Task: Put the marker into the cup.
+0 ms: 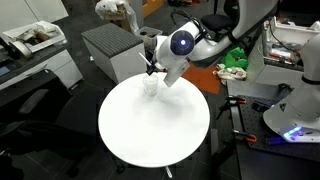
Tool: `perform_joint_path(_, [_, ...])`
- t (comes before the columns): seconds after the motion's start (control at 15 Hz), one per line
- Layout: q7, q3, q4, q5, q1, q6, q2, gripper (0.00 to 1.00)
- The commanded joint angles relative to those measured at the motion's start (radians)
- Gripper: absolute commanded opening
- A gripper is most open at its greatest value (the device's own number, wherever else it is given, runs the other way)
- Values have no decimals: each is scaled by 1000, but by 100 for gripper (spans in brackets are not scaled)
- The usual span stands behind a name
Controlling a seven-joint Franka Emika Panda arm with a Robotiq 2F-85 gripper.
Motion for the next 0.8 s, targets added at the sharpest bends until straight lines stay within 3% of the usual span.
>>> perform_joint_path(0.0, [71, -12, 51, -40, 24, -19, 72, 4])
perform_joint_path(0.73, [240, -17, 121, -164, 41, 4, 168, 4])
